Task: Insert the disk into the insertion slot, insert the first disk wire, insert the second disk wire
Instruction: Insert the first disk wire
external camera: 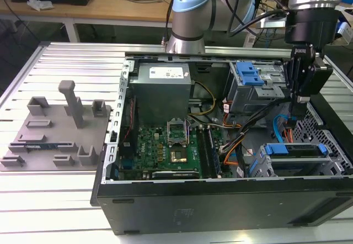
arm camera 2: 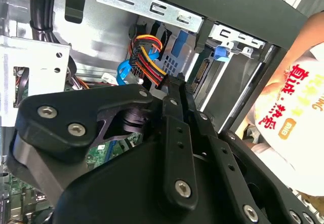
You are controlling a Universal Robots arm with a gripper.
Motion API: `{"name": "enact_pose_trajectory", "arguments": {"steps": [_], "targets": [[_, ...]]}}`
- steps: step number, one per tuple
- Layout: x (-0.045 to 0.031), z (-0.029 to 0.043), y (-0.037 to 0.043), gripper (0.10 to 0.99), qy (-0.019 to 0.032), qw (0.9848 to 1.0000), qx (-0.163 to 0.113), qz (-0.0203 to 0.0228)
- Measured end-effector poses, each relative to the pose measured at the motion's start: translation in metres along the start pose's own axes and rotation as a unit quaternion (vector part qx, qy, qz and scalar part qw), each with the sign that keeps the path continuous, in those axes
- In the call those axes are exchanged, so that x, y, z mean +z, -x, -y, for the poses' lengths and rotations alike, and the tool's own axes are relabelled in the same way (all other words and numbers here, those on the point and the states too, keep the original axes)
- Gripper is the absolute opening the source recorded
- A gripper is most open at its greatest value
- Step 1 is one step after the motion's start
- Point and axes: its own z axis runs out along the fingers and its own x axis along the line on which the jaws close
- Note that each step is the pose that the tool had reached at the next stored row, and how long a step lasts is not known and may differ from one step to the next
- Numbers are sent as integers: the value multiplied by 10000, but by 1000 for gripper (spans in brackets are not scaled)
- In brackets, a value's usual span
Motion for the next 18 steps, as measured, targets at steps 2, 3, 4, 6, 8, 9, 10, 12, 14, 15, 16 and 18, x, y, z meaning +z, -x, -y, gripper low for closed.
{"name": "enact_pose_trajectory", "arguments": {"steps": [2, 3, 4, 6, 8, 9, 10, 12, 14, 15, 16, 18], "targets": [[0, 0, 0, 165, 0, 10000, 0, 0], [0, 0, 0, 165, 0, 10000, 0, 0], [1, 0, 0, 165, 0, 10000, 0, 0], [1, 0, 1, 165, -2, 10000, -3, 1], [1, 2, -4, 165, -2, 10000, -35, 71], [0, 2, -5, 165, 9, 9999, -45, 137], [-1, 2, -7, 165, 22, 9998, -49, 206], [-2, 2, -11, 165, 66, 9991, -55, 406], [4, 6, -27, 165, 102, 9980, -50, 617], [7, 9, -41, 165, 120, 9972, -46, 732], [7, 11, -56, 165, 132, 9967, -43, 803], [14, 22, -119, 165, 168, 9946, -34, 1027]]}}
